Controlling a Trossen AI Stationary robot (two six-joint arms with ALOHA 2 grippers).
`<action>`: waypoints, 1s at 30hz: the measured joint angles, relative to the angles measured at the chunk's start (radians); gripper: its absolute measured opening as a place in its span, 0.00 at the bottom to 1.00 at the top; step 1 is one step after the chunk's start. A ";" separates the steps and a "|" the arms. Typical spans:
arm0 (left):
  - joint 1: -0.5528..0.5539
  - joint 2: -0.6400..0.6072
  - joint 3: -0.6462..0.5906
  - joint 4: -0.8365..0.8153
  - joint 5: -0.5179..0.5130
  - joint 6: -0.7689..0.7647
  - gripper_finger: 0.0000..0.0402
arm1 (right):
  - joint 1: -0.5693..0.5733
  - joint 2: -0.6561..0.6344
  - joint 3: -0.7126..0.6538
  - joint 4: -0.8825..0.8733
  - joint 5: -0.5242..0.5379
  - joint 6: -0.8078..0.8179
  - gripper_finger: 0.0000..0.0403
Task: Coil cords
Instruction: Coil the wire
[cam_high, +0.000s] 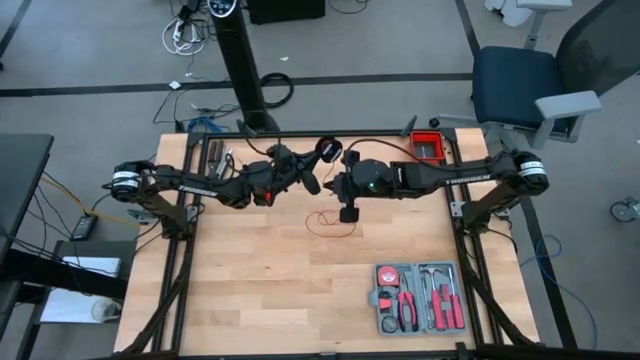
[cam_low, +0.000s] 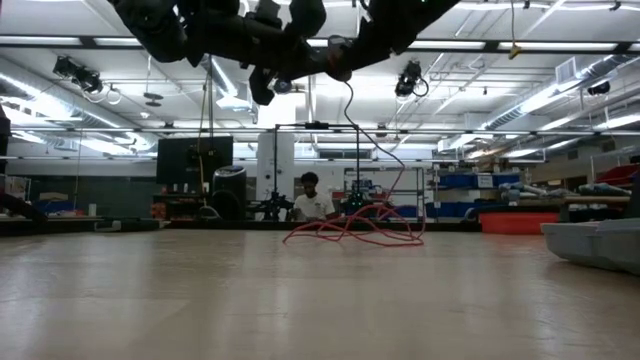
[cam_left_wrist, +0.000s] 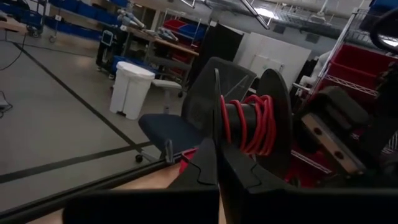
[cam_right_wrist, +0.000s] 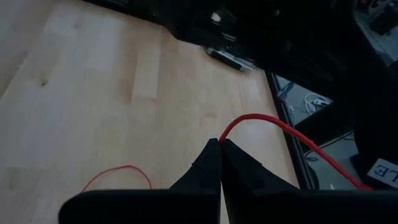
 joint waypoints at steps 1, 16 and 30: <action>0.000 0.000 0.000 -0.002 0.002 0.000 0.00 | -0.005 0.003 0.000 0.000 -0.004 0.000 0.00; 0.004 0.000 0.000 -0.006 0.018 0.020 0.00 | -0.020 0.048 0.044 0.064 -0.007 -0.148 0.00; 0.006 0.000 0.000 -0.030 0.112 0.026 0.00 | -0.057 0.050 0.129 0.004 -0.022 -0.201 0.00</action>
